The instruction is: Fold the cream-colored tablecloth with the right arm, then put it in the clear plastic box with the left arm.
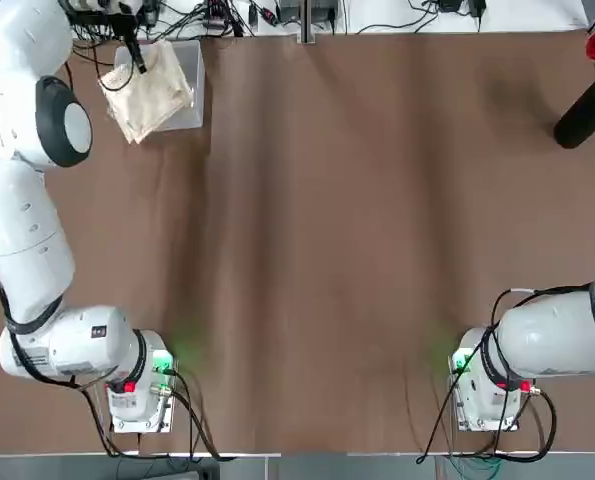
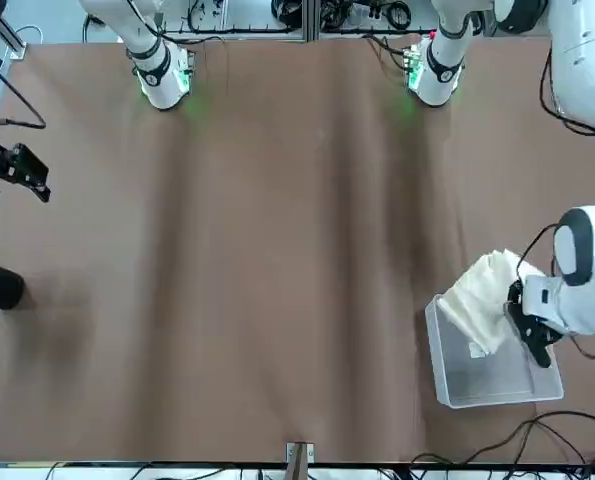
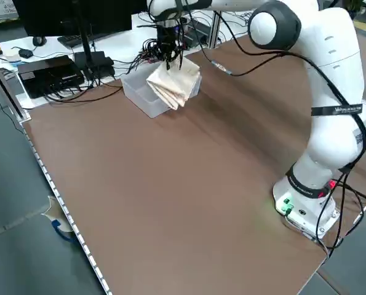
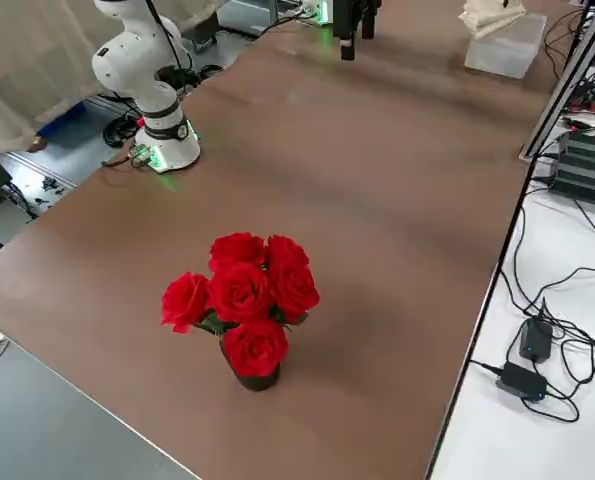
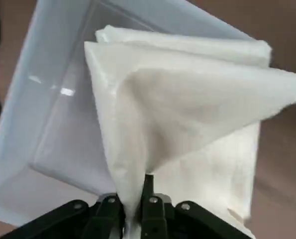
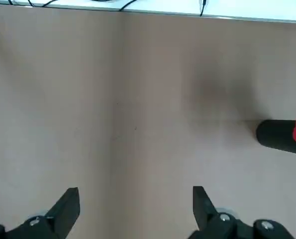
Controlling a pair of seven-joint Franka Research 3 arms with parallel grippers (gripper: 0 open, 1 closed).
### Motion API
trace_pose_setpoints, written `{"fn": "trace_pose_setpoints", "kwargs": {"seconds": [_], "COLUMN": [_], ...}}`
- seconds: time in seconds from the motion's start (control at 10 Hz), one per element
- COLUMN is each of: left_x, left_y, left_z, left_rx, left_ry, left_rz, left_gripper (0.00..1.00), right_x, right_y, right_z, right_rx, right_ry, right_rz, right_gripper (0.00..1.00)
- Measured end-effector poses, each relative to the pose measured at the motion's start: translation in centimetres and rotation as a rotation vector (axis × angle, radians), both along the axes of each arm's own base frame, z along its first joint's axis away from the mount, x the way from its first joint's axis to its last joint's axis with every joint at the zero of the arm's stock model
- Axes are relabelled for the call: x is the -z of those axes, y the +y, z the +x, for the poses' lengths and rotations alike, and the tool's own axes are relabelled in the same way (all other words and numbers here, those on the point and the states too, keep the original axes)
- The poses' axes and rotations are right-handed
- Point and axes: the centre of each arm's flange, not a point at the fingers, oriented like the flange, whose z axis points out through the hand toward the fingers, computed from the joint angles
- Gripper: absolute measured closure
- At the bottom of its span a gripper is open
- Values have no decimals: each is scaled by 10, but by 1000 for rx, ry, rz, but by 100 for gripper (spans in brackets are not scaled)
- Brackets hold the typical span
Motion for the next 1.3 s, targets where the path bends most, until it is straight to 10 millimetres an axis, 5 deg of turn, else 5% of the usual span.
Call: {"fn": "trace_pose_setpoints", "kwargs": {"seconds": [0.7, 1.1, 1.3], "left_x": [14, 10, -15], "left_y": [-23, -21, -19], "left_z": [16, 17, 15], "left_rx": [53, -54, -80], "left_ry": [-122, -143, -156], "left_rz": [143, 143, 151], "left_gripper": [85, 29, 0], "right_x": [0, -7, -9], "right_y": [-1, -3, -5], "right_z": [-1, -6, -8], "right_rx": [-33, -94, -102], "right_ry": [3, 1, 3], "right_rz": [-5, -14, -15], "right_gripper": [0, 0, 0]}}
